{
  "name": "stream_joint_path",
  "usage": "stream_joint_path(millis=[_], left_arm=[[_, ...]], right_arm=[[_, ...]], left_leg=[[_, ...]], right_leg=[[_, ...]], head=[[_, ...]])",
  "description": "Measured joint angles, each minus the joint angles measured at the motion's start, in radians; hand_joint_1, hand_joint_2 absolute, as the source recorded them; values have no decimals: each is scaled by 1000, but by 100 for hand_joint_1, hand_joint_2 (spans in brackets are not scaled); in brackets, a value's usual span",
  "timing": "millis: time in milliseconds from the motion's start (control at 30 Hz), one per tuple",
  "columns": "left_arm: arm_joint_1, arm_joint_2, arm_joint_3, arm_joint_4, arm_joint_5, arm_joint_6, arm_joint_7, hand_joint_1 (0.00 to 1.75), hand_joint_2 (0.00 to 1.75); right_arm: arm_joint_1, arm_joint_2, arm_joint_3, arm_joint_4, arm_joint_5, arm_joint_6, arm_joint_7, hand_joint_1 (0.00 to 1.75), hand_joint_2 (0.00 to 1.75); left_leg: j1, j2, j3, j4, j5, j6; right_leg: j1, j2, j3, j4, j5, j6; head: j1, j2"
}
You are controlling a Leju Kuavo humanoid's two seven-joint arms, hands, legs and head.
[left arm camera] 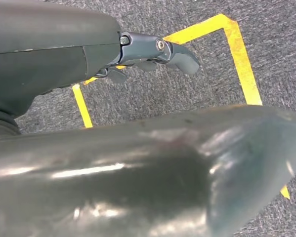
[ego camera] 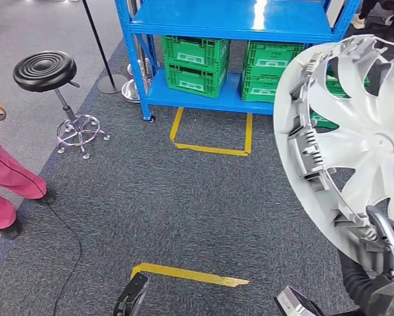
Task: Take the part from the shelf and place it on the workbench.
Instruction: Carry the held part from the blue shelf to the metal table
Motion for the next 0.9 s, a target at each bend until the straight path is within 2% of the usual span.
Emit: stream_joint_path(millis=[133, 200, 233, 267, 300, 367, 400, 433, 467, 533, 567, 600, 633, 700, 767, 833, 900], left_arm=[[0, 1, 0, 0, 0, -3, 0, 0, 0], [0, 0, 0, 0, 0, -3, 0, 0, 0], [-1, 0, 0, 0, 0, -3, 0, 0, 0], [-1, -1, 0, 0, 0, -3, 0, 0, 0], [-2, -2, 0, 0, 0, -3, -1, 0, 0], [-1, -3, 0, 0, -2, -3, -1, 0, 0], [0, -3, 0, 0, -2, -4, -1, 0, 0], [0, -3, 1, 0, -3, -4, -1, 0, 0], [0, -4, 1, 0, -3, -4, -1, 0, 0], [0, -5, 1, 0, -3, -4, -1, 0, 0], [0, -5, 1, 0, -4, -4, -1, 0, 0], [0, -5, 1, 0, -4, -4, -1, 0, 0], [0, -4, 1, 0, -4, -4, -1, 0, 0], [1, -4, 1, 0, -5, -4, -1, 0, 0], [0, -5, 1, 0, -6, -4, -1, 0, 0], [0, -5, 1, 0, -6, -4, -2, 0, 0], [1, -5, 1, 0, -6, -4, -2, 0, 0]], right_arm=[[0, -2, 6, 0, 0, 0, 1, 175, 175], [0, -4, 8, 0, 0, 0, 2, 175, 175], [0, -5, 9, 0, 0, 0, 2, 175, 175], [0, -7, 9, 0, 0, 0, 1, 175, 175], [0, -9, 10, 0, 0, 0, -1, 175, 175], [0, -12, 11, 0, 0, 0, -5, 175, 175], [1, -13, 11, 0, 1, 0, -6, 175, 175], [1, -14, 11, 0, 1, 0, -7, 175, 175], [1, -15, 12, 0, 1, 0, -8, 175, 175], [0, -18, 11, 0, 1, 0, -8, 175, 175], [-1, -19, 12, 0, 1, 0, -9, 175, 175], [-2, -19, 12, 0, 1, 0, -10, 175, 175], [-3, -19, 12, 0, 1, 0, -10, 175, 175], [-2, -20, 12, 0, 0, 0, -11, 175, 175], [-2, -20, 11, 0, 0, 0, -10, 175, 175], [-3, -20, 11, 0, -1, 0, -9, 175, 175], [-4, -20, 11, 0, -1, 0, -9, 175, 175]], left_leg=[[-3, 0, -4, 4, 0, 9], [-2, 1, -2, -5, 7, 19], [0, 3, -1, -13, 13, 25], [3, 5, 0, -21, 18, 31], [5, 8, 0, -27, 23, 35], [4, 14, -4, -28, 24, 38], [4, 17, -6, -27, 24, 38], [3, 20, -6, -27, 24, 37], [4, 23, -6, -26, 24, 36], [4, 26, -6, -21, 22, 29], [2, 27, -8, -15, 20, 23], [0, 29, -9, -10, 19, 17], [-2, 32, -11, -7, 18, 11], [-1, 39, -13, -4, 19, 3], [2, 37, -17, 8, 6, -6], [6, 23, -39, 71, -40, -16], [11, 14, -92, 202, -106, -23]], right_leg=[[-3, -1, -1, -2, 3, 7], [-4, 0, -3, -5, 5, 14], [-4, 1, -8, 2, -3, 16], [-4, 2, -20, 25, -22, 17], [-4, 4, -43, 73, -53, 18], [-3, 4, -101, 209, -121, 19], [-3, 4, -122, 260, -139, 20], [-4, 4, -125, 275, -137, 21], [-4, 2, -107, 245, -115, 21], [-4, -16, -32, 109, -57, 20], [-3, -25, 2, 47, -38, 15], [-1, -32, 21, 12, -32, 11], [1, -34, 27, 1, -34, 5], [1, -21, 24, 2, -28, -5], [-1, -12, 23, 0, -24, -14], [-4, -3, 21, -1, -20, -22], [-4, 11, 17, 0, -18, -28]], head=[[0, 0], [0, 0], [0, 0], [2, 0], [3, 0], [4, 0], [4, 0], [4, 0], [4, 0], [5, 0], [5, 0], [4, 0], [4, 0], [4, 0], [3, 0], [1, 0], [0, 0]])
